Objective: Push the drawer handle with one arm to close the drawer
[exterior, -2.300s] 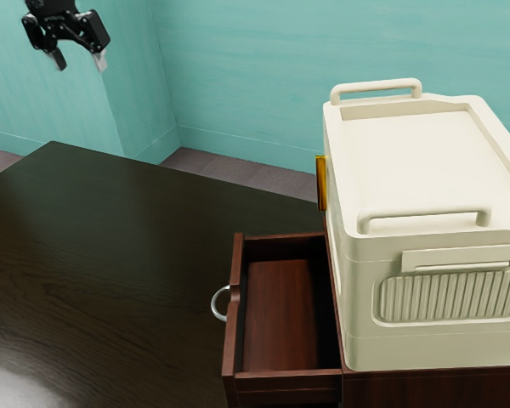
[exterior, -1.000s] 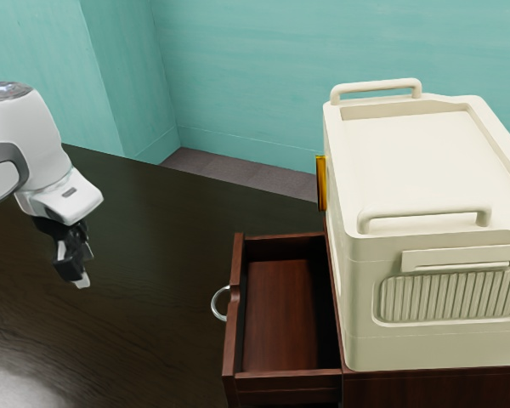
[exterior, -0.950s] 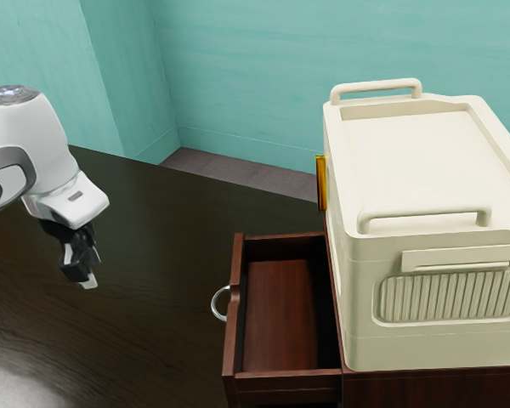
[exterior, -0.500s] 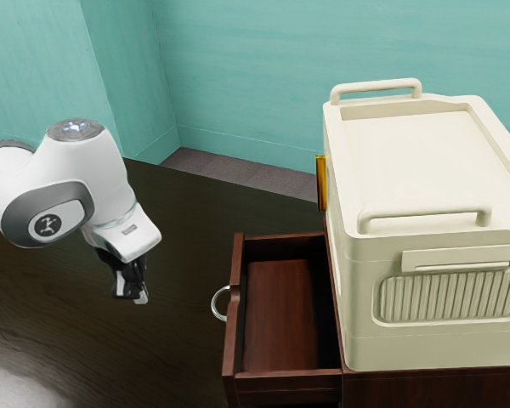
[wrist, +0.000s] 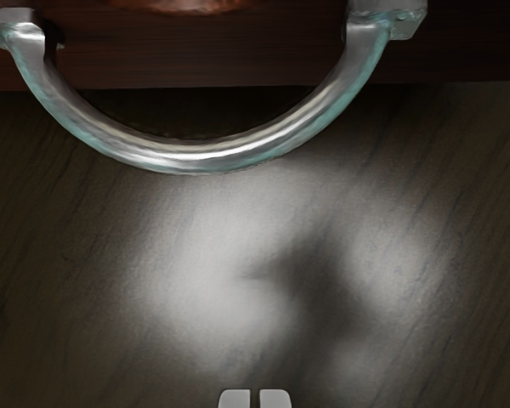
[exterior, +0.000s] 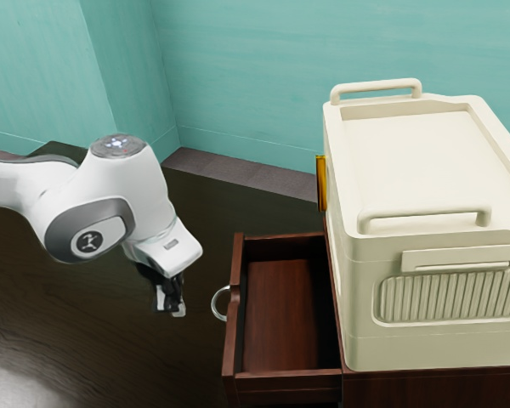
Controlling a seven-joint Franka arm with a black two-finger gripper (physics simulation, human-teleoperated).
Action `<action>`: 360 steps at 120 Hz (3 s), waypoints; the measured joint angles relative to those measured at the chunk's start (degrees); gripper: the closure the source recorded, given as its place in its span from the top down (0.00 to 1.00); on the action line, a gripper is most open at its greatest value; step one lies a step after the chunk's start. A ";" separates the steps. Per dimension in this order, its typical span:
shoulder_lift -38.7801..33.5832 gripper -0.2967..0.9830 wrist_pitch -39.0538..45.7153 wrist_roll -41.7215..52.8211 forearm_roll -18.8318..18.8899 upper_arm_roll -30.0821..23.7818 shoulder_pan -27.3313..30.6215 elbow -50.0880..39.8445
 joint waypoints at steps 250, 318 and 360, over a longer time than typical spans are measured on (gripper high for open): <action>25.40 0.15 -0.94 1.57 -0.44 -9.59 -3.85 27.92; 27.91 0.15 -2.43 12.60 -0.19 -11.53 -1.57 31.90; 21.83 0.15 -4.33 7.92 -1.55 -11.40 -5.40 27.72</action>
